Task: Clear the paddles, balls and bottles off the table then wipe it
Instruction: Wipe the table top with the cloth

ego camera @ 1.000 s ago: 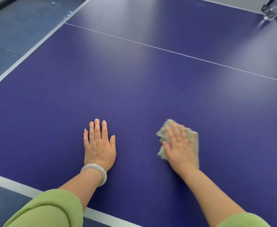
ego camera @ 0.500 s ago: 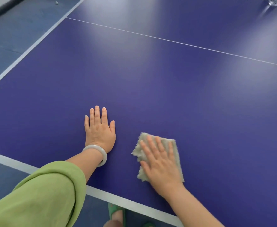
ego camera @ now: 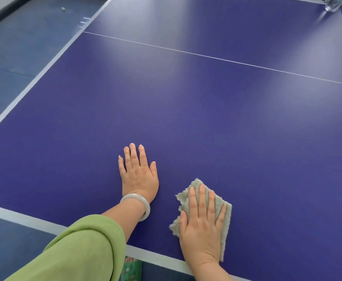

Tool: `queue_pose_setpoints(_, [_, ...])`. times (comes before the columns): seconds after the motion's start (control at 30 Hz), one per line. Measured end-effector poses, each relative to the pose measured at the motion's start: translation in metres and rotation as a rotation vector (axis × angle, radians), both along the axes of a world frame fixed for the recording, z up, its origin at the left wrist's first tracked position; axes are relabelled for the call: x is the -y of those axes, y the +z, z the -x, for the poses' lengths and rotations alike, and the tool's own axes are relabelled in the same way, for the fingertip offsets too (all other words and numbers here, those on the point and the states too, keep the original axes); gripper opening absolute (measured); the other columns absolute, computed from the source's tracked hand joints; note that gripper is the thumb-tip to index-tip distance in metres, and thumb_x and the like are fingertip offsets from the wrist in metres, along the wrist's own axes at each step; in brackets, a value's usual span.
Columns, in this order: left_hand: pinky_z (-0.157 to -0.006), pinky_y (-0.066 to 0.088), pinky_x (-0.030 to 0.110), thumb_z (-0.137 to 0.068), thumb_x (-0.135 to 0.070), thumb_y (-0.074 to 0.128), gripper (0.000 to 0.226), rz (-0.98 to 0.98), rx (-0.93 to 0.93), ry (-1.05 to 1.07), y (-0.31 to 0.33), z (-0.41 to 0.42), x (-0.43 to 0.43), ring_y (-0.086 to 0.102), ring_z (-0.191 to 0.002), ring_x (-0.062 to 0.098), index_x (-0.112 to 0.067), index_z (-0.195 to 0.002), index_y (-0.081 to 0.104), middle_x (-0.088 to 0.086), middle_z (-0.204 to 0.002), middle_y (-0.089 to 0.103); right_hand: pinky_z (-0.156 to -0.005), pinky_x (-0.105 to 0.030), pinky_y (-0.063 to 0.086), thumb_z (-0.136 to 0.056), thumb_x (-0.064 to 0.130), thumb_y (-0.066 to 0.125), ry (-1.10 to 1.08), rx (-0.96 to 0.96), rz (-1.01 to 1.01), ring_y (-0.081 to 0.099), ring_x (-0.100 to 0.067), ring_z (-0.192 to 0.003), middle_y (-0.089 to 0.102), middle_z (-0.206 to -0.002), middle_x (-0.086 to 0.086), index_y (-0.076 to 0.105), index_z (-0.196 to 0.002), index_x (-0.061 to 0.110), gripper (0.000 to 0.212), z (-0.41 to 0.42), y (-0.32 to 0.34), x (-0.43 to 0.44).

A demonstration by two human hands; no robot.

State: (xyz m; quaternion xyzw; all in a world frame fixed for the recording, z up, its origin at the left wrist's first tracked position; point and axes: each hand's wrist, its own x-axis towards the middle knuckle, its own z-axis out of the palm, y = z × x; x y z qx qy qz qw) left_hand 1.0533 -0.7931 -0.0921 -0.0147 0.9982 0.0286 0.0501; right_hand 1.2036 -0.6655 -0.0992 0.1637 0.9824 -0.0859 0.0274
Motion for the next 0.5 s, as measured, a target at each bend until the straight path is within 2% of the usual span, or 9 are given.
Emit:
queue_pose_setpoints(0.1, [-0.123,-0.001,0.048,-0.102,-0.046,0.015,0.066,-0.043,0.022,-0.014,0.003,0.0,0.002,-0.009,-0.151,0.028,-0.013,-0.156,-0.003,0.011,-0.164,-0.006,-0.115,-0.06,0.019,-0.1,0.044,0.007,0.003,0.006,-0.028,0.016,-0.026,-0.15,0.017,-0.162,-0.003,0.026,-0.154,0.019,0.062,0.002,0.0,0.001])
queue_pose_setpoints(0.2, [-0.122,-0.008,0.044,-0.103,-0.045,0.022,0.065,-0.149,0.059,-0.042,0.008,0.001,0.008,-0.013,-0.151,0.025,-0.016,-0.156,-0.002,0.008,-0.164,-0.009,-0.116,-0.059,0.017,-0.099,0.043,0.011,-0.011,0.031,-0.031,0.016,-0.025,-0.15,0.018,-0.162,-0.002,0.025,-0.154,0.02,0.061,0.002,0.001,0.002])
queue_pose_setpoints(0.3, [-0.122,-0.009,0.036,-0.103,-0.034,0.036,0.059,-0.392,0.097,-0.116,0.018,0.001,0.029,-0.01,-0.151,0.018,-0.02,-0.156,0.013,0.001,-0.165,-0.001,-0.117,-0.058,0.016,-0.099,0.045,0.011,-0.02,0.04,-0.026,0.015,-0.023,-0.15,0.019,-0.162,0.0,0.025,-0.154,0.022,0.061,0.002,0.003,0.002])
queue_pose_setpoints(0.37, [-0.122,-0.001,0.03,-0.102,-0.023,0.043,0.056,-0.549,0.102,-0.143,0.025,-0.003,0.057,-0.001,-0.151,0.014,-0.02,-0.154,0.024,-0.003,-0.164,0.008,-0.117,-0.057,0.016,-0.099,0.047,0.009,-0.021,0.05,-0.018,0.014,-0.022,-0.15,0.019,-0.162,0.001,0.025,-0.154,0.023,0.061,0.002,0.004,0.002])
queue_pose_setpoints(0.43, [-0.123,0.005,0.032,-0.1,-0.02,0.047,0.056,-0.479,0.026,-0.149,0.024,-0.006,0.094,0.005,-0.151,0.018,-0.016,-0.153,0.029,0.002,-0.163,0.013,-0.117,-0.056,0.015,-0.097,0.047,0.018,-0.014,0.068,-0.004,0.012,-0.02,-0.15,0.018,-0.162,0.003,0.023,-0.154,0.026,0.06,0.002,0.006,0.001])
queue_pose_setpoints(0.5, [-0.123,0.008,0.037,-0.099,-0.024,0.05,0.059,-0.329,-0.013,-0.099,0.017,-0.007,0.131,0.009,-0.151,0.024,-0.011,-0.152,0.03,0.009,-0.162,0.015,-0.12,-0.053,0.006,-0.092,0.052,0.02,-0.045,0.071,0.045,0.001,-0.013,-0.151,0.01,-0.163,0.01,0.017,-0.154,0.035,0.064,0.004,0.008,0.002])
